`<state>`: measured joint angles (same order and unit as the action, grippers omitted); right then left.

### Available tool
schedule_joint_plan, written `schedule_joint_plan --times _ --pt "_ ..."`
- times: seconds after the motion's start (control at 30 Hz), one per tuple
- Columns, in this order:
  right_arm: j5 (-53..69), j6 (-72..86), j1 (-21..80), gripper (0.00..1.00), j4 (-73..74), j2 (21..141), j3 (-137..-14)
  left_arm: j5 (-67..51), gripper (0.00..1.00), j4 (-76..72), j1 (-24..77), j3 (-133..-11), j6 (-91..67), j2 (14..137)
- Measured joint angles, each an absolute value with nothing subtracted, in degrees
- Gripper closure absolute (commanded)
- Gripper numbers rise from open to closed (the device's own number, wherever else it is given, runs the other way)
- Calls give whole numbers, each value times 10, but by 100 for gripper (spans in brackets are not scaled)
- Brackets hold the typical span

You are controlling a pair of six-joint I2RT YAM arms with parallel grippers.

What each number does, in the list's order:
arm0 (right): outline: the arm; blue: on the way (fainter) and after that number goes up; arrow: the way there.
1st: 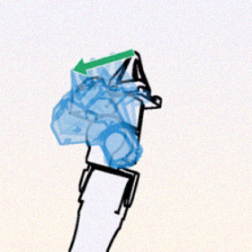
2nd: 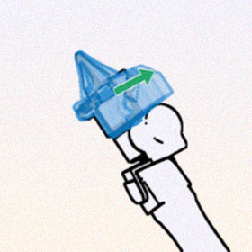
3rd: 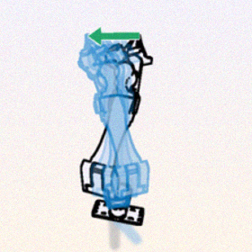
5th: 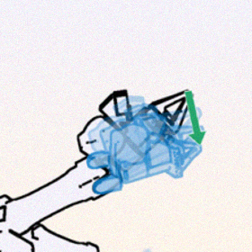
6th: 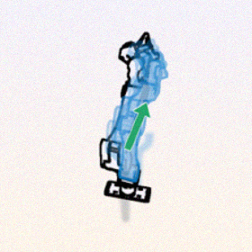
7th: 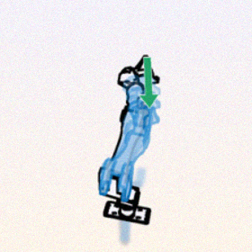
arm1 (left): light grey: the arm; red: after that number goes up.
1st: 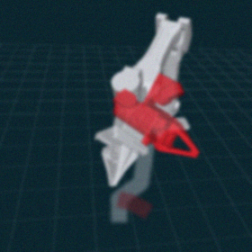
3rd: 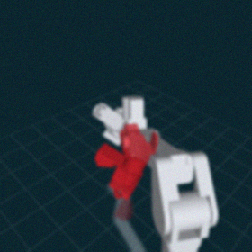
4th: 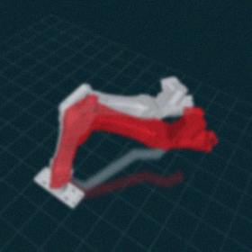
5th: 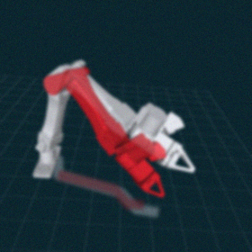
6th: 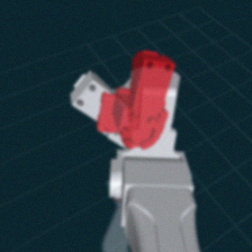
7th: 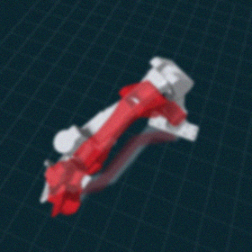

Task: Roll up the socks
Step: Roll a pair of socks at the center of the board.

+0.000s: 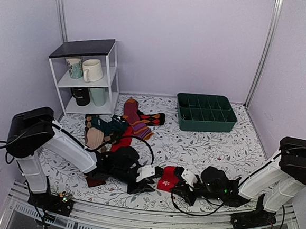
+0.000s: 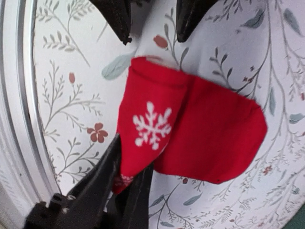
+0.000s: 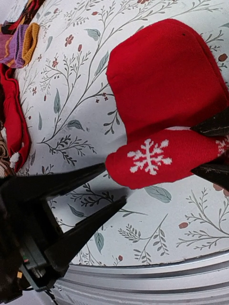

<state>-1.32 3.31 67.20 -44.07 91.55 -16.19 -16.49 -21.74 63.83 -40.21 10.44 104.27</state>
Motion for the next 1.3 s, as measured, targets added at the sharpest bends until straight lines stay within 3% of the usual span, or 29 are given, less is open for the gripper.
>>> schedule_joint_plan --times 0.1,0.23,0.5,0.63,0.83,1.1,1.3 --pt "19 67 655 93 -426 915 -170 -126 57 -248 644 -333 137 971" --pt "77 118 627 93 -383 916 -195 -96 59 -329 664 -251 181 873" --pt "199 234 586 93 -316 945 -248 -34 53 -452 699 -249 259 936" --pt "239 259 580 93 -310 950 -251 -20 39 -488 701 -266 306 1017" --pt "271 266 572 93 -302 951 -251 -17 21 -515 704 -267 337 1040" --pt "288 266 565 93 -301 955 -251 -49 32 -512 705 -286 340 1040" --pt "293 266 563 93 -300 956 -251 -72 33 -486 705 -308 336 1053"
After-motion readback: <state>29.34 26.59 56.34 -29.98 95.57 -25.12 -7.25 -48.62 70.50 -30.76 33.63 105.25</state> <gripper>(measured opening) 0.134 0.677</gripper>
